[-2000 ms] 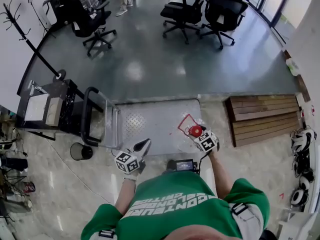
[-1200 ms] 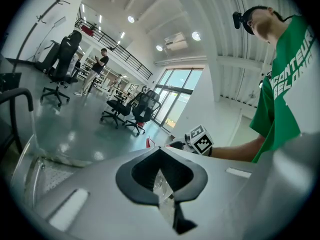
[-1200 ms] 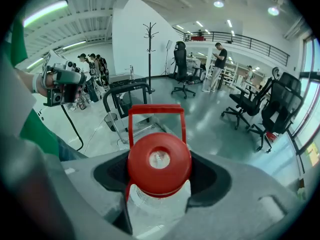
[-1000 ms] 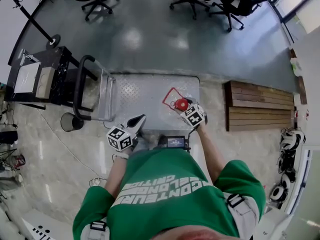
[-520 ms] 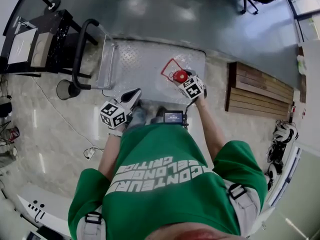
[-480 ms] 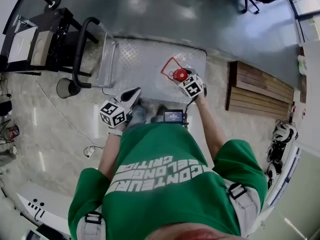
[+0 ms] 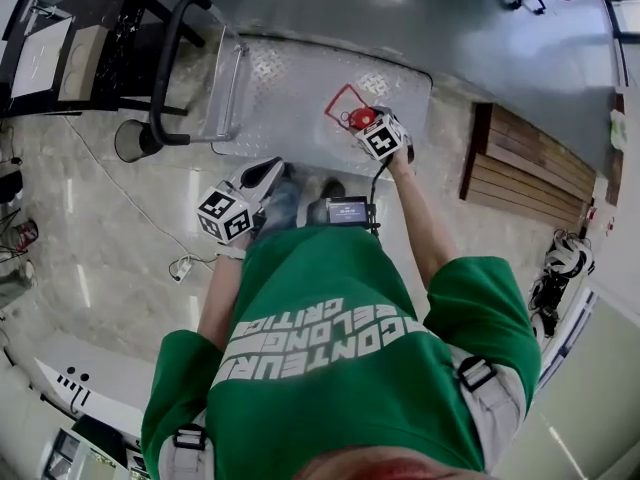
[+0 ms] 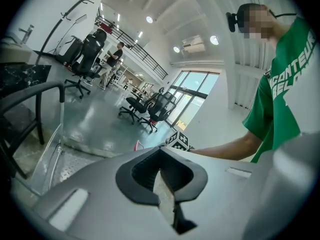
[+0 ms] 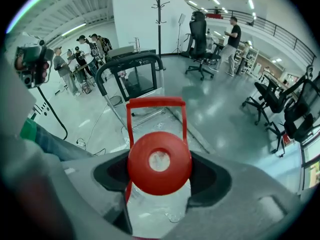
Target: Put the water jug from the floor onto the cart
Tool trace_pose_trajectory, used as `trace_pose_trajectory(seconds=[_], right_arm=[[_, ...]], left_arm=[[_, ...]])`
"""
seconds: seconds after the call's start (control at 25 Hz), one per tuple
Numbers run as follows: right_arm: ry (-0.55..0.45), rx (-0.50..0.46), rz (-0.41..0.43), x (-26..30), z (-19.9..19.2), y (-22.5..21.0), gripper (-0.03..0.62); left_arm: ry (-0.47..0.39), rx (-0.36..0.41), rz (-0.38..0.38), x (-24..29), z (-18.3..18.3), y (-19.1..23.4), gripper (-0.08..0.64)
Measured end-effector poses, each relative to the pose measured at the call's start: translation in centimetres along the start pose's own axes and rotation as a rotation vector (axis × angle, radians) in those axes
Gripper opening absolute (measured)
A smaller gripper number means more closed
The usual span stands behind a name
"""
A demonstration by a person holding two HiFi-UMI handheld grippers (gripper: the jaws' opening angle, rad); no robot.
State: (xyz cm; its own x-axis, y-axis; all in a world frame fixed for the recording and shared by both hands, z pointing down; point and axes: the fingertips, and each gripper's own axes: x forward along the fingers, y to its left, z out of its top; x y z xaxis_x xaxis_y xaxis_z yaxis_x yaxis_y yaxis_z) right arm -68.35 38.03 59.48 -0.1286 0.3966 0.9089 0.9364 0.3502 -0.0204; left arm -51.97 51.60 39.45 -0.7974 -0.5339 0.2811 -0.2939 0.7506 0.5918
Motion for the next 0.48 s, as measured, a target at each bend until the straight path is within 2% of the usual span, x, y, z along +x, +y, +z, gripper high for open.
trace_pose_trajectory(seconds=[0.28, 0.48], right_arm=[[0.074, -0.011, 0.012, 4.2, -0.7, 0.0, 0.302], [0.072, -0.024, 0.023, 6.9, 0.3, 0.2, 0.303]], left_arm=[[0.006, -0.036, 0.028, -1.2, -1.1, 0.9, 0.014], [0.012, -0.043, 0.051, -2.5, -1.1, 2.2, 0.014]])
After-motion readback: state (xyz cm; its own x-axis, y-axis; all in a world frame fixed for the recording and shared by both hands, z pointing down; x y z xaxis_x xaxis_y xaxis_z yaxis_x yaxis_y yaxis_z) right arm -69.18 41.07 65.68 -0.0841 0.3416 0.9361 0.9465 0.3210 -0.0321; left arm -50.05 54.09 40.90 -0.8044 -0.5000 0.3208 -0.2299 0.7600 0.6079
